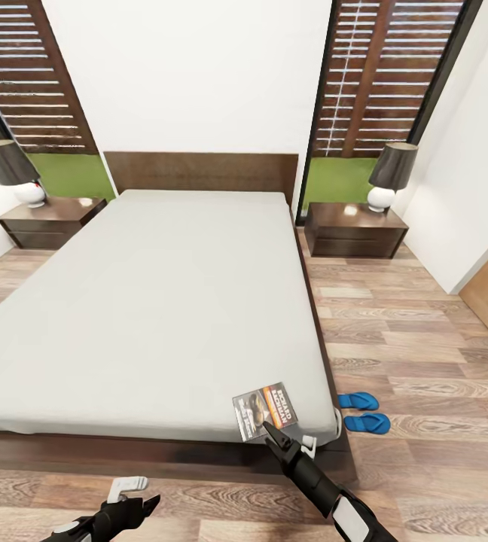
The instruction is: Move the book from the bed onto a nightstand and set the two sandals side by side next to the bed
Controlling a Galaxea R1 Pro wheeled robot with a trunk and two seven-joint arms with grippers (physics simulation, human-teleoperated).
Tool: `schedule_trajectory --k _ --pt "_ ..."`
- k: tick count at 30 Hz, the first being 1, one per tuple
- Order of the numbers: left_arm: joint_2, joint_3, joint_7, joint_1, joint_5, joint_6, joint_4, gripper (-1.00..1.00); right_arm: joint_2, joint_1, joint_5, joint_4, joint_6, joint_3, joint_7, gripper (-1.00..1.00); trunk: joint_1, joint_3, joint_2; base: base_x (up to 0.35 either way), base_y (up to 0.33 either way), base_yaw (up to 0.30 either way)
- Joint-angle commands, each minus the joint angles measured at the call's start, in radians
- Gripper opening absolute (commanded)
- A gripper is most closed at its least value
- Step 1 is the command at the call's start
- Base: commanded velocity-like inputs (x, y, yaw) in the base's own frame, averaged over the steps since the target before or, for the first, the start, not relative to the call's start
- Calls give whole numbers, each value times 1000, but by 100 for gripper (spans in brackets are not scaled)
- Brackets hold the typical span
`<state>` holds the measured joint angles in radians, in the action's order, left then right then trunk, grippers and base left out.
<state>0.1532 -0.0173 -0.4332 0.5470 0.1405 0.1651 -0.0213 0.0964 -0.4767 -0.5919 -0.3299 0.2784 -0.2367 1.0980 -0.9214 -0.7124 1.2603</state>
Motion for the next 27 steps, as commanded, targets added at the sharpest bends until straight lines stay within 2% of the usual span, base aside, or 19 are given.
schedule_trajectory --k 1,27 --pt "0 -1 -6 1 7 1 1 100 0 0 -6 0 10 -1 2 100 -4 -4 8 0 0 0" --pt "0 -3 -4 1 8 1 1 100 0 0 -6 0 2 -1 1 100 -104 -85 190 0 0 0"
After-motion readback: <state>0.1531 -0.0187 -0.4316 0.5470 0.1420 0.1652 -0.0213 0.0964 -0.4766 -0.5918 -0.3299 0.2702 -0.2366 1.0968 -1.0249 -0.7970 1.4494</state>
